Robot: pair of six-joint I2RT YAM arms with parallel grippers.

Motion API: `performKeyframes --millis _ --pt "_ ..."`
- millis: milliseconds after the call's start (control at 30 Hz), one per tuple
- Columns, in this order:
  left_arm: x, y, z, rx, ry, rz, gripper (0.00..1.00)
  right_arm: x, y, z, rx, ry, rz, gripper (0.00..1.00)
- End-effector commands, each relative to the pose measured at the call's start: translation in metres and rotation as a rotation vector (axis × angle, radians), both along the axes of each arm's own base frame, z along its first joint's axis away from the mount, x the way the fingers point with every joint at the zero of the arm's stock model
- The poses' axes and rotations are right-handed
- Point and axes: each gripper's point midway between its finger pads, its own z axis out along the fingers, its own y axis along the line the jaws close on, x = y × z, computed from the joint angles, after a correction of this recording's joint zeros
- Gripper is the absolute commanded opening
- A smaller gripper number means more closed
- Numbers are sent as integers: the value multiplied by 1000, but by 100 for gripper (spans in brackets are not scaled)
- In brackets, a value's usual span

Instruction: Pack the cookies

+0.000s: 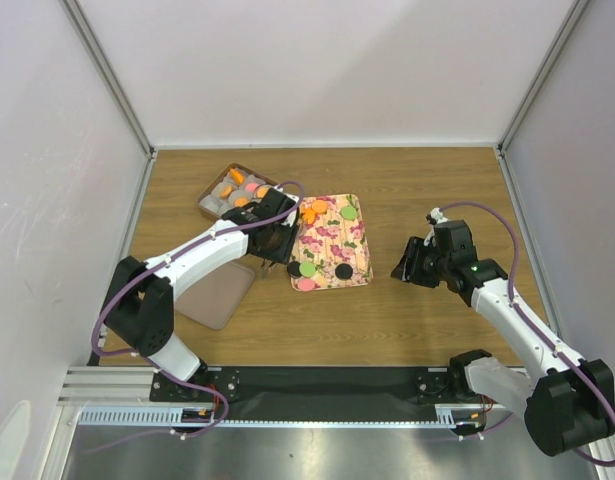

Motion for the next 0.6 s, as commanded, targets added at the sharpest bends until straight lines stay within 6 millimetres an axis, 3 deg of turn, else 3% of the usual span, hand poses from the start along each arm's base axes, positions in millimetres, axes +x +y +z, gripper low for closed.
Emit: performKeyframes --millis 0,567 --pt "10 -8 18 -27 -57 -10 52 4 3 9 13 -49 16 47" --pt "9 -13 12 -28 -26 -34 50 4 2 9 13 -50 12 47"
